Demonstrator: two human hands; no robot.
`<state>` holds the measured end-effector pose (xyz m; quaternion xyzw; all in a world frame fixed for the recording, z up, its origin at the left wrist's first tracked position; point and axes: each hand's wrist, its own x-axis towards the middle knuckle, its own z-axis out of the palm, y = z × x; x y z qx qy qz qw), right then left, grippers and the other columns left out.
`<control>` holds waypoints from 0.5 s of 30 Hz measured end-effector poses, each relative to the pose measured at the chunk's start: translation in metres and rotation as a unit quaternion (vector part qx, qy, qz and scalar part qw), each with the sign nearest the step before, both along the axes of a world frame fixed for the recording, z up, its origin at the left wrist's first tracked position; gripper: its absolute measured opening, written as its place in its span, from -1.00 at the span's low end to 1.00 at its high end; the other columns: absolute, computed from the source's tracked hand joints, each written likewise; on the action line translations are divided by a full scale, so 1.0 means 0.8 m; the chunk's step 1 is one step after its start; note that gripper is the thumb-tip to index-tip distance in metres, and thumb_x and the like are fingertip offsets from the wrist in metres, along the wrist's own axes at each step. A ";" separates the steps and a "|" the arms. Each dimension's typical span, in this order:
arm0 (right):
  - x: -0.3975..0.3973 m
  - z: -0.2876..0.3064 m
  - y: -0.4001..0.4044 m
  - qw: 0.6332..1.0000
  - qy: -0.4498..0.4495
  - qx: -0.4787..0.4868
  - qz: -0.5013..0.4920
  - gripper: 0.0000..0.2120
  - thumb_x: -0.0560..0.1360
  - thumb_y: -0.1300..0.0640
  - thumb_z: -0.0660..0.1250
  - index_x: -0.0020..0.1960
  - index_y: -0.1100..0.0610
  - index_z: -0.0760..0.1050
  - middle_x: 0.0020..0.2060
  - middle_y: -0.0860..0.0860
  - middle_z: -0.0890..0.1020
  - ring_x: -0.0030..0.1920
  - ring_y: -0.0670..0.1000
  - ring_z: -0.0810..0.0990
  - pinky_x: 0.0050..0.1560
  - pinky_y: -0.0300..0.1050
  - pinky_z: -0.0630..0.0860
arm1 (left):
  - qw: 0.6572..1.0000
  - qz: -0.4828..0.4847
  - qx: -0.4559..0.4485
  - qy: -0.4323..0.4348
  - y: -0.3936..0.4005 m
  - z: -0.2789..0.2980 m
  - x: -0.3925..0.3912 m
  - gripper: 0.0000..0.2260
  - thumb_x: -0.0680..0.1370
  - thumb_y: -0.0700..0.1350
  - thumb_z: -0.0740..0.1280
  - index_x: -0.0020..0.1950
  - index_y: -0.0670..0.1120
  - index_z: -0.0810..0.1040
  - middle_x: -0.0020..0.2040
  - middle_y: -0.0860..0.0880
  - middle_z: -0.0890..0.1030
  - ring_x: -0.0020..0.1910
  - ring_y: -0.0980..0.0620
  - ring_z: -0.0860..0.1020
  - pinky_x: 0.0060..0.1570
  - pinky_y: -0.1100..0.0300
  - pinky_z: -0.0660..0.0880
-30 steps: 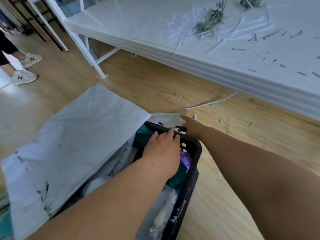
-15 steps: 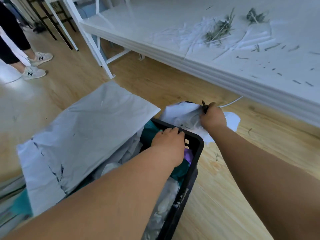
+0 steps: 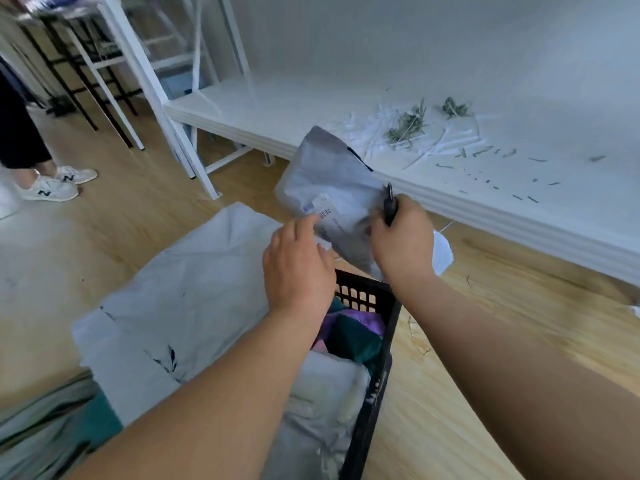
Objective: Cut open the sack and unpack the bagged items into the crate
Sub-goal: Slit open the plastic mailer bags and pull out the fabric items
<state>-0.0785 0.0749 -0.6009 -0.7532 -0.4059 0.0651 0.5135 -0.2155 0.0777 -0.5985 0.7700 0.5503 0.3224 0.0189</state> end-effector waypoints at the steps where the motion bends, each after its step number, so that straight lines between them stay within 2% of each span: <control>1: -0.013 0.014 0.003 1.000 -0.009 0.025 0.005 -0.88 0.53 0.15 0.25 -0.14 0.17 0.38 -0.11 0.19 0.56 -0.15 0.16 0.47 -0.24 -0.17 0.15 | 0.998 0.054 -0.043 0.006 0.008 0.001 -0.018 -0.62 0.57 -0.11 0.25 0.39 0.02 0.36 0.34 -0.02 0.45 0.33 -0.05 0.38 0.32 -0.01 0.32; 3: -0.040 0.044 0.010 0.996 -0.035 0.081 0.028 -0.84 0.52 0.14 0.28 -0.16 0.14 0.33 -0.17 0.13 0.50 -0.22 0.10 0.38 -0.28 -0.18 0.12 | 0.980 0.122 -0.156 0.021 0.024 0.000 -0.056 -0.62 0.61 -0.03 0.19 0.43 0.02 0.30 0.40 -0.03 0.39 0.38 -0.09 0.35 0.40 -0.12 0.20; 4: -0.054 0.059 0.013 0.991 -0.046 0.113 0.049 -0.83 0.52 0.14 0.30 -0.17 0.15 0.34 -0.20 0.10 0.47 -0.23 0.08 0.37 -0.29 -0.17 0.13 | 0.970 0.128 -0.206 -0.020 0.031 0.000 -0.074 -0.62 0.62 -0.02 0.17 0.44 0.00 0.29 0.40 -0.06 0.40 0.36 -0.11 0.37 0.39 -0.10 0.20; 6: -0.085 0.085 0.017 0.978 -0.077 0.165 0.103 -0.84 0.51 0.14 0.33 -0.15 0.22 0.41 -0.21 0.06 0.46 -0.25 0.06 0.39 -0.29 -0.19 0.17 | 0.946 0.129 -0.231 -0.189 0.041 0.006 -0.110 -0.63 0.62 -0.07 0.18 0.43 -0.09 0.30 0.34 -0.12 0.48 0.30 -0.14 0.44 0.28 0.07 0.32; 8: -0.114 0.099 0.017 0.958 -0.136 0.178 0.177 -0.85 0.50 0.14 0.35 -0.10 0.23 0.46 -0.21 0.02 0.45 -0.25 -0.02 0.36 -0.28 -0.25 0.18 | 0.913 0.161 -0.158 -0.340 0.055 0.020 -0.157 -0.69 0.61 -0.16 0.21 0.35 -0.19 0.38 0.25 -0.16 0.53 0.23 -0.14 0.49 0.13 0.19 0.34; 9: -0.127 0.099 0.017 0.946 -0.170 0.163 0.223 -0.86 0.50 0.14 0.36 -0.08 0.21 0.47 -0.20 -0.01 0.43 -0.24 -0.04 0.35 -0.28 -0.27 0.18 | 0.887 0.178 -0.130 -0.405 0.062 0.026 -0.185 -0.72 0.60 -0.21 0.22 0.31 -0.23 0.41 0.23 -0.19 0.55 0.22 -0.15 0.50 0.13 0.19 0.36; 11: -0.148 0.084 0.013 0.912 -0.232 0.092 0.326 -0.88 0.49 0.16 0.38 -0.04 0.18 0.49 -0.17 -0.05 0.40 -0.20 -0.01 0.40 -0.25 -0.23 0.20 | 0.826 0.203 -0.125 -0.511 0.070 0.036 -0.242 -0.74 0.59 -0.26 0.22 0.27 -0.27 0.46 0.22 -0.25 0.55 0.22 -0.23 0.50 0.23 0.00 0.42; 12: -0.155 0.073 0.009 0.892 -0.247 0.042 0.377 -0.89 0.48 0.17 0.38 -0.04 0.18 0.50 -0.17 -0.05 0.39 -0.16 0.01 0.44 -0.22 -0.21 0.23 | 0.798 0.213 -0.131 -0.548 0.070 0.038 -0.269 -0.74 0.59 -0.26 0.20 0.26 -0.27 0.48 0.17 -0.26 0.57 0.17 -0.25 0.54 0.19 -0.08 0.46; 14: -0.163 0.048 -0.002 0.848 -0.246 -0.058 0.465 -0.89 0.48 0.20 0.39 -0.01 0.17 0.54 -0.16 -0.01 0.43 -0.09 0.03 0.48 -0.12 -0.19 0.31 | 0.749 0.234 -0.146 -0.603 0.068 0.037 -0.312 -0.77 0.58 -0.23 0.20 0.20 -0.21 0.53 -0.02 -0.16 0.62 -0.12 -0.10 0.60 -0.12 0.04 0.55; 15: -0.164 0.038 -0.008 0.830 -0.239 -0.099 0.493 -0.86 0.48 0.22 0.39 0.04 0.15 0.56 -0.13 0.00 0.48 -0.03 0.03 0.49 -0.04 -0.18 0.36 | 0.736 0.239 -0.172 -0.609 0.065 0.034 -0.326 -0.80 0.58 -0.21 0.21 0.16 -0.18 0.54 -0.11 -0.11 0.62 -0.23 -0.02 0.58 -0.23 0.12 0.53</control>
